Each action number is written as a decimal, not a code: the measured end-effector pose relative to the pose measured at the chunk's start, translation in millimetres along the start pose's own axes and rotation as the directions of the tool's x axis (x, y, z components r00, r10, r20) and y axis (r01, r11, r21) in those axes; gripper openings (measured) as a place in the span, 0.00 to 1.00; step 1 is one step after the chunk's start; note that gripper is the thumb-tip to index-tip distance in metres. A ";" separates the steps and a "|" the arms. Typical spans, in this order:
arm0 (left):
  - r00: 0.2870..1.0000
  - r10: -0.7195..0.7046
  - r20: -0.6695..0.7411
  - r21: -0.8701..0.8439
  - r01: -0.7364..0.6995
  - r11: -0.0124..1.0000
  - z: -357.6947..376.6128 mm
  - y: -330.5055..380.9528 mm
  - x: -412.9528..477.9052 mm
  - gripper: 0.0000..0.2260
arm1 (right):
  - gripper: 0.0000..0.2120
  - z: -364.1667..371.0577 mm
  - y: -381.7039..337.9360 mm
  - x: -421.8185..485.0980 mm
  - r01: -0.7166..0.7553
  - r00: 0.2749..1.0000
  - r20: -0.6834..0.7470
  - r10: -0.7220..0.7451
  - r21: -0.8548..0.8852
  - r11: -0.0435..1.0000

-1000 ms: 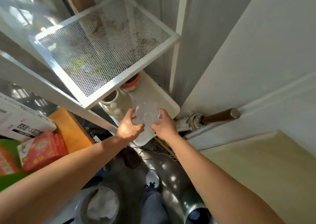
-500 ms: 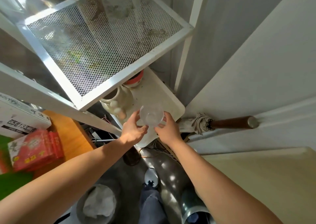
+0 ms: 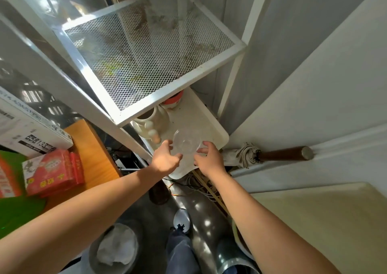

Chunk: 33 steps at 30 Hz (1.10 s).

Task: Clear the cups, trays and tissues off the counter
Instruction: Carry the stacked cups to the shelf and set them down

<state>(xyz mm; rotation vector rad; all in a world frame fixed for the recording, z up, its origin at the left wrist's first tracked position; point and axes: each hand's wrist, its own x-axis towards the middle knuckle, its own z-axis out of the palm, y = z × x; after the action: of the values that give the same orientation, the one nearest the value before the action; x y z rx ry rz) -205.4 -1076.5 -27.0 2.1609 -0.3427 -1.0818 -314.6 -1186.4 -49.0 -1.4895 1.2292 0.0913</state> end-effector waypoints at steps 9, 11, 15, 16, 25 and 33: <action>0.994 0.057 0.095 0.131 -0.069 0.989 -34.6 9.5 -65.2 0.11 | 0.21 -21.1 -32.3 -60.4 0.006 0.999 -0.036 -0.013 -0.177 0.984; 0.985 0.129 0.111 0.215 -0.150 0.965 -47.6 13.8 -85.9 0.06 | 0.17 -20.4 -42.7 -86.3 0.045 0.998 -0.029 -0.053 -0.234 0.971; 0.968 0.229 0.107 0.389 -0.253 0.886 -84.0 9.6 -135.8 0.06 | 0.05 -1.8 -66.3 -144.0 0.174 0.985 0.052 -0.167 -0.398 0.901; 0.962 0.257 0.093 0.417 -0.272 0.867 -94.6 4.6 -149.2 0.06 | 0.06 7.5 -71.2 -158.3 0.215 0.976 0.078 -0.202 -0.437 0.873; 0.907 0.350 -0.236 0.582 -0.156 0.798 -225.7 -127.5 -291.3 0.10 | 0.11 171.9 -93.6 -284.6 0.505 0.857 0.320 -0.403 -0.674 0.539; 0.856 0.042 -0.516 0.425 0.213 0.880 -318.2 -321.4 -430.3 0.12 | 0.09 364.9 -57.5 -400.5 0.706 0.708 0.606 -0.362 -0.623 0.337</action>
<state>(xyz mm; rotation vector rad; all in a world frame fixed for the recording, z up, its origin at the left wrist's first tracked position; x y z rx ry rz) -243.8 -477.9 146.0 2.8219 -0.2729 -0.4405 -255.0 -671.7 119.5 -2.5383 0.2221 0.5456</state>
